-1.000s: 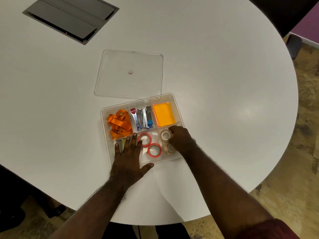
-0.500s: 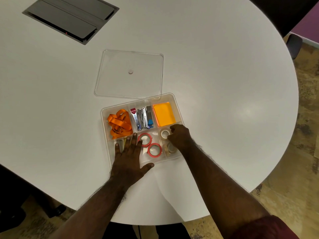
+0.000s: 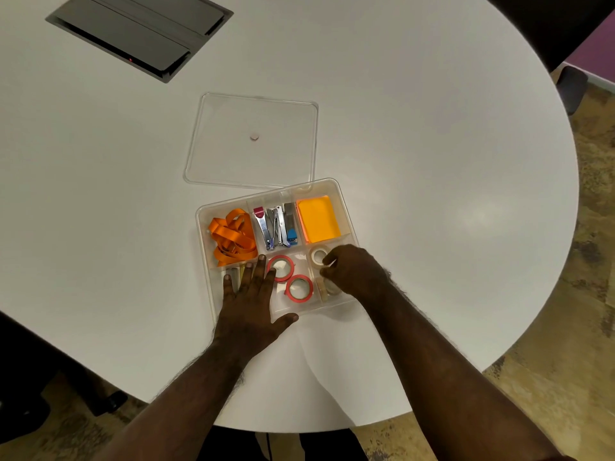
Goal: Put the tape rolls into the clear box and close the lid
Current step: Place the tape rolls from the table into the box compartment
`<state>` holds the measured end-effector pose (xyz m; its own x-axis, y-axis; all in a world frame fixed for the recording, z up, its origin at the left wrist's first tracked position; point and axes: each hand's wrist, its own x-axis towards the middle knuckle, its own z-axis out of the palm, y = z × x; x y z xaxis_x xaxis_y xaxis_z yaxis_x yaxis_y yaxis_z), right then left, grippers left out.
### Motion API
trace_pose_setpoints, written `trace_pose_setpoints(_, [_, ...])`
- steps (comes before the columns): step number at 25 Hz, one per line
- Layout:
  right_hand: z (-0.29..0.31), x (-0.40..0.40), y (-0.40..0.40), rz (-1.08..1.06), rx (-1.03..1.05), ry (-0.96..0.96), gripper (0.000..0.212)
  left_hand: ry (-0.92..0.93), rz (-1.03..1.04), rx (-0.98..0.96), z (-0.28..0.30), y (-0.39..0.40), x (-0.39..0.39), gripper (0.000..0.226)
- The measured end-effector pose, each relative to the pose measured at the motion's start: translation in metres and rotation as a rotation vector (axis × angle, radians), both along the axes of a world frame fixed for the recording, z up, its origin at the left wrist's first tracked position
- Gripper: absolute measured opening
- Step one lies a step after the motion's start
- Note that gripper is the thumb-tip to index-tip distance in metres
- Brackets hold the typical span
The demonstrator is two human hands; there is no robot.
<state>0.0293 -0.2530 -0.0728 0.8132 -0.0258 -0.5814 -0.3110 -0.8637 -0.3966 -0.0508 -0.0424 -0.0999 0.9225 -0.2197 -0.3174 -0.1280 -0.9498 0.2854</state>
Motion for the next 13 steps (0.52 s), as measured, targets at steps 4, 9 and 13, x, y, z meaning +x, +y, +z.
trace_pose_setpoints(4, [0.001, -0.007, 0.002, -0.042, 0.116, 0.262, 0.04, 0.006, -0.003, 0.022, -0.001, 0.001, 0.0, 0.1])
trace_pose_setpoints(9, [0.0, -0.009, 0.0, -0.1, 0.213, 0.33, 0.048, 0.005, 0.003, 0.003, -0.001, 0.0, 0.0, 0.101])
trace_pose_setpoints(13, [0.0, -0.013, -0.003, -0.145, 0.258, 0.315, 0.042, -0.013, -0.004, 0.004, 0.0, 0.001, 0.0, 0.101])
